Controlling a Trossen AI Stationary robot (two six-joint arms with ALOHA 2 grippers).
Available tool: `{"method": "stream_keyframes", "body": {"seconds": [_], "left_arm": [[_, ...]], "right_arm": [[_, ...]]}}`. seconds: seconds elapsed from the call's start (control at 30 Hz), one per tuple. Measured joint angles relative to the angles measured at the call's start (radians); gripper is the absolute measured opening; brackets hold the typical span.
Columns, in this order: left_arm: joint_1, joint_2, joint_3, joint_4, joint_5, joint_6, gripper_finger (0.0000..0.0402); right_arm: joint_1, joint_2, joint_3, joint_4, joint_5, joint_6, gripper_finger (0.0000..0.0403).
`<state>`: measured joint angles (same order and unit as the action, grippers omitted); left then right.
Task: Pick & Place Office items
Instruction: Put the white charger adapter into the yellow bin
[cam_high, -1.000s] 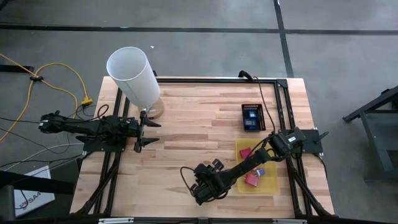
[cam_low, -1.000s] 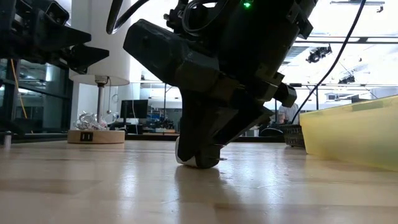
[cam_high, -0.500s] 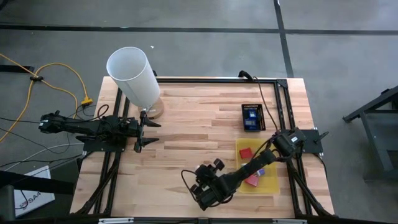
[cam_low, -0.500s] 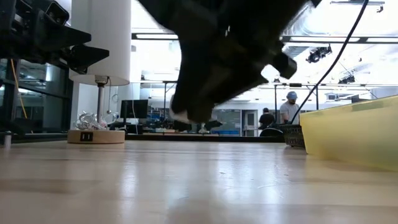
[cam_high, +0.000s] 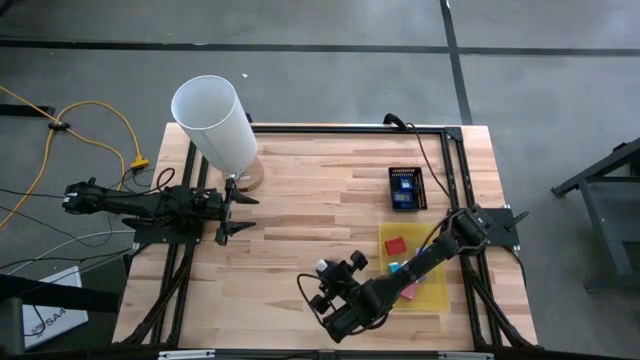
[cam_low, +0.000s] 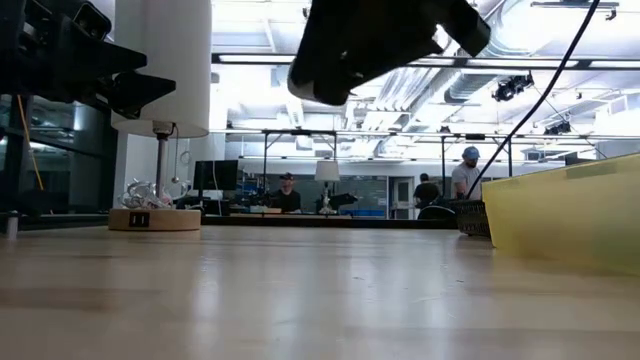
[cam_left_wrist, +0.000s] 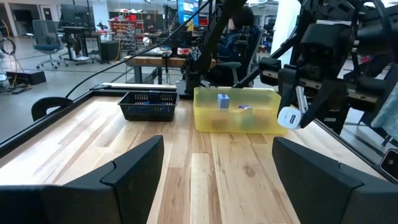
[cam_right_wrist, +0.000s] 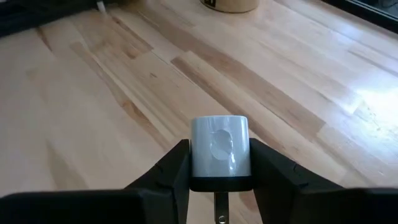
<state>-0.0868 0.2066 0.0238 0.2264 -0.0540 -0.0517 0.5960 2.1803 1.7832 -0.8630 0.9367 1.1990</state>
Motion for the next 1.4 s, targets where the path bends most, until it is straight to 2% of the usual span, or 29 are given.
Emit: {"method": "stream_keyframes", "body": {"seconds": [0.13,0.37,0.63,1.13,1.4], "left_arm": [[0.000,0.000,0.000,0.002,0.000,0.000,0.0293],[0.000,0.000,0.000,0.003,0.000,0.000,0.0293],[0.000,0.000,0.000,0.003,0.000,0.000,0.0293],[0.000,0.000,0.000,0.003,0.000,0.000,0.0293],[0.000,0.000,0.000,0.003,0.000,0.000,0.0293]], "right_arm": [[0.001,0.000,0.000,-0.008,0.000,-0.004,0.0125],[0.016,0.000,0.000,-0.177,-0.034,0.242,0.0124],[0.087,0.000,0.000,-0.409,-0.063,0.523,0.0126],[0.243,0.000,0.000,-0.693,-0.247,0.970,0.0129],[0.309,-0.007,0.000,-0.707,-0.364,1.097,0.0130]]}}
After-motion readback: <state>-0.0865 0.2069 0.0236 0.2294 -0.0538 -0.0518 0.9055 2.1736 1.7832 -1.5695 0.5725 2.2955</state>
